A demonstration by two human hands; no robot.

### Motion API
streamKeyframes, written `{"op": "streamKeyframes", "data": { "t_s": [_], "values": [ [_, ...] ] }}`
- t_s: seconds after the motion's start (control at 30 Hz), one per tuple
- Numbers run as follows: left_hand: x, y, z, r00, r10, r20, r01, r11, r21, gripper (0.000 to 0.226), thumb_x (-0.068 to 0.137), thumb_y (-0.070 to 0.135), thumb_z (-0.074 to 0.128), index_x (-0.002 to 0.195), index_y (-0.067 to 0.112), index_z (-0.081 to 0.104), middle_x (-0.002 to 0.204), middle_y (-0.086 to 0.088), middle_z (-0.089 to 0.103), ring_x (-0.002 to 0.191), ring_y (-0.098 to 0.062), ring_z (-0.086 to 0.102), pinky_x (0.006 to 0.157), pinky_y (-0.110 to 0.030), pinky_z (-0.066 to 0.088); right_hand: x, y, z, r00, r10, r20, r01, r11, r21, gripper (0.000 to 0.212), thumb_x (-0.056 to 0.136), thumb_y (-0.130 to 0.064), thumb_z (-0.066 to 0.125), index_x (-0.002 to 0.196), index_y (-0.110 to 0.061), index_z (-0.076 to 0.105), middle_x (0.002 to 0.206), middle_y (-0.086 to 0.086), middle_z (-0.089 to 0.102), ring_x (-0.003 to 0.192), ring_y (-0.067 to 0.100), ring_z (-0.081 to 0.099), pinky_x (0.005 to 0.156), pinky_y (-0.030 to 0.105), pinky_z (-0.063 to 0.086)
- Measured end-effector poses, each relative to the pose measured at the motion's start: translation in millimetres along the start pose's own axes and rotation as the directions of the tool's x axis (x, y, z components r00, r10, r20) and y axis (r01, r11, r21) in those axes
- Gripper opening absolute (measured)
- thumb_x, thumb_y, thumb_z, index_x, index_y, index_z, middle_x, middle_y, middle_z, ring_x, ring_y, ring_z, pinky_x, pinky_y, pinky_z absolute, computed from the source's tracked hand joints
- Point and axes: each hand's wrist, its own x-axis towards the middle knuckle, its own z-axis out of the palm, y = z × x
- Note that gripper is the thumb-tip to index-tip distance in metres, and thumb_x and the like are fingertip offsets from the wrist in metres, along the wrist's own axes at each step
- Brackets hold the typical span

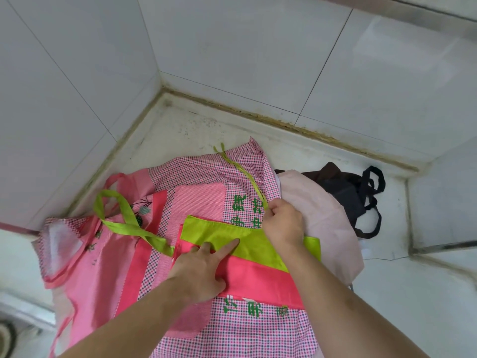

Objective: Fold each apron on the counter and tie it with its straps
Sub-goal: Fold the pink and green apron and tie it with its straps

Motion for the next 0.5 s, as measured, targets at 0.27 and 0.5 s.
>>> {"op": "streamKeyframes", "data": {
  "t_s": [0.27, 0.5],
  "values": [
    [0.4, -1.2, 0.6, 1.000, 0.003, -0.016, -0.003, 1.000, 0.005, 0.098, 0.089, 0.052, 0.056, 0.153, 0.062, -0.017, 0.133, -0.004, 0.048, 0.120, -0.028, 0.053, 0.093, -0.043, 0.052, -8.3, 8.9, 6.4, 0.992, 0.042, 0.119, -0.036, 0.998, -0.050, 0.020, 0.085, -0.042, 0.075, 0.083, -0.023, 0.069, 0.086, -0.006, 0.075, 0.086, 0.024, 0.069, 0.077, 0.035, 0.058],
    [0.3, -3.0, 2.0, 1.000, 0.003, -0.026, -0.003, 1.000, -0.010, 0.098, 0.087, 0.053, 0.056, 0.154, 0.062, -0.015, 0.132, -0.004, 0.049, 0.119, -0.028, 0.053, 0.096, -0.043, 0.052, -3.4, 5.8, 15.1, 0.991, 0.081, 0.105, -0.056, 0.975, -0.217, 0.026, 0.084, -0.039, 0.071, 0.099, -0.018, 0.067, 0.100, 0.006, 0.073, 0.098, 0.034, 0.070, 0.075, 0.037, 0.057]
  ]
}}
